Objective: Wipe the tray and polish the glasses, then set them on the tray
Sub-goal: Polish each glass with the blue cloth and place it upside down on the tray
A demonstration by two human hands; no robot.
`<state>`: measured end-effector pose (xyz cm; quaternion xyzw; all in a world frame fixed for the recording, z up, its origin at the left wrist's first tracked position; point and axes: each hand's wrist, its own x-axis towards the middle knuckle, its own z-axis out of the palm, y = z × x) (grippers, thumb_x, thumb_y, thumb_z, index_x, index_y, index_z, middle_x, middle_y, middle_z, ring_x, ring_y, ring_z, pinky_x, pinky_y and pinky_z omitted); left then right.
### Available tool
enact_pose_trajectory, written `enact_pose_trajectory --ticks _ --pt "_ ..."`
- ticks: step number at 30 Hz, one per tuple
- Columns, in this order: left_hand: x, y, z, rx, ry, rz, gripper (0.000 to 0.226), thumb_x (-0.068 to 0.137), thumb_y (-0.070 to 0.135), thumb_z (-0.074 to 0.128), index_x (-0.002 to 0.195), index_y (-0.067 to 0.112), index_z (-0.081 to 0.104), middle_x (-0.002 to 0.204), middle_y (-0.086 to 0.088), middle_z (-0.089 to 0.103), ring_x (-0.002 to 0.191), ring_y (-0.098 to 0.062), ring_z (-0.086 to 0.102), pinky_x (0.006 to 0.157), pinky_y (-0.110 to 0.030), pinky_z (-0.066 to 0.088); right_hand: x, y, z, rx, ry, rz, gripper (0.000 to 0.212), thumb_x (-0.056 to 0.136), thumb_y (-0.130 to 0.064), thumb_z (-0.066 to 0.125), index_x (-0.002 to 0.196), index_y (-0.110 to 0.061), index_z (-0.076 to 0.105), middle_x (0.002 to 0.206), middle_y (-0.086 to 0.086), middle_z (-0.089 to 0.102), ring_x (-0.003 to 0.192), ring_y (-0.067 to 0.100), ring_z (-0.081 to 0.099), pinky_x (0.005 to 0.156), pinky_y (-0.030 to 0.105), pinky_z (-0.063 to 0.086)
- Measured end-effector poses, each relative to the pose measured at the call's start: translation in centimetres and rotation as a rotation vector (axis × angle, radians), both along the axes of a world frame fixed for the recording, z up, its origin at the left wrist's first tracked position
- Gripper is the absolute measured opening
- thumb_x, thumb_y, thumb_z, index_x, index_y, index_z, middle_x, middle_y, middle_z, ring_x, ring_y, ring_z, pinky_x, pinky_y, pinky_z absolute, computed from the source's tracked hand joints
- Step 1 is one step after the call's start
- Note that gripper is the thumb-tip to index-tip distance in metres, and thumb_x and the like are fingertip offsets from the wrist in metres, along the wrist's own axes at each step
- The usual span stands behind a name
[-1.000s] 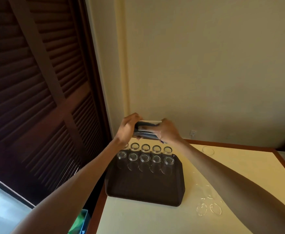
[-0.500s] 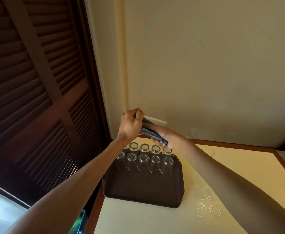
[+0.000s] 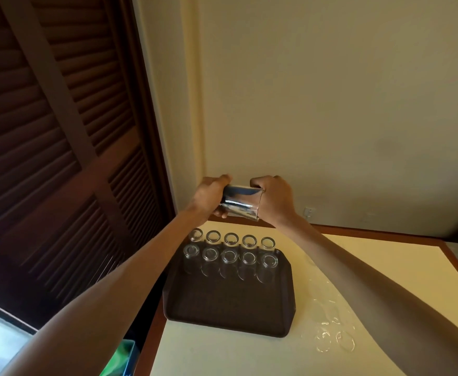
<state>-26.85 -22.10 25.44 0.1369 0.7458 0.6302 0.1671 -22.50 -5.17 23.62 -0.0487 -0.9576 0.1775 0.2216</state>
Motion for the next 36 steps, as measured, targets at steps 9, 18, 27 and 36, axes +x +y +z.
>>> enact_pose_trajectory --ticks 9,18,27,36 --pt "0.4 -0.1 -1.3 0.047 0.409 0.017 0.045 0.101 0.037 0.048 0.084 -0.001 0.064 0.078 -0.024 0.064 0.065 -0.034 0.066 0.050 -0.032 0.049 0.1 -0.6 -0.1 -0.624 -0.484 0.013 0.040 0.089 -0.047 0.071 0.091 -0.007 0.071 0.064 0.005 0.066 0.044 0.013 0.054 0.040 0.025 0.046" --pt "0.2 0.9 -0.5 -0.116 -0.166 0.013 0.040 0.107 0.035 0.049 0.109 -0.002 0.065 0.079 -0.018 0.070 0.051 -0.023 0.066 0.040 -0.024 0.048 1.8 -0.2 1.3 0.245 0.025 -0.018 0.009 0.079 -0.012 0.074 0.077 -0.019 0.069 0.062 -0.002 0.063 0.056 0.017 0.052 0.052 0.023 0.031" --pt "1.8 0.8 -0.4 0.061 0.497 0.086 0.033 0.102 0.025 0.054 0.082 0.001 0.067 0.075 -0.015 0.066 0.064 -0.027 0.066 0.051 -0.027 0.052 3.4 -1.8 1.8 -0.955 -0.601 0.024 0.044 0.099 -0.044 0.056 0.076 -0.007 0.060 0.045 -0.006 0.055 0.033 0.004 0.046 0.034 0.015 0.036" --pt "1.6 1.0 0.2 0.036 -0.192 -0.010 0.031 0.105 0.038 0.055 0.095 0.009 0.062 0.071 -0.005 0.066 0.053 -0.014 0.063 0.042 -0.023 0.045 2.2 0.5 1.2 0.340 0.152 -0.017 0.019 0.073 -0.019 0.079 0.065 -0.018 0.062 0.049 -0.004 0.056 0.043 0.018 0.050 0.046 0.022 0.040"
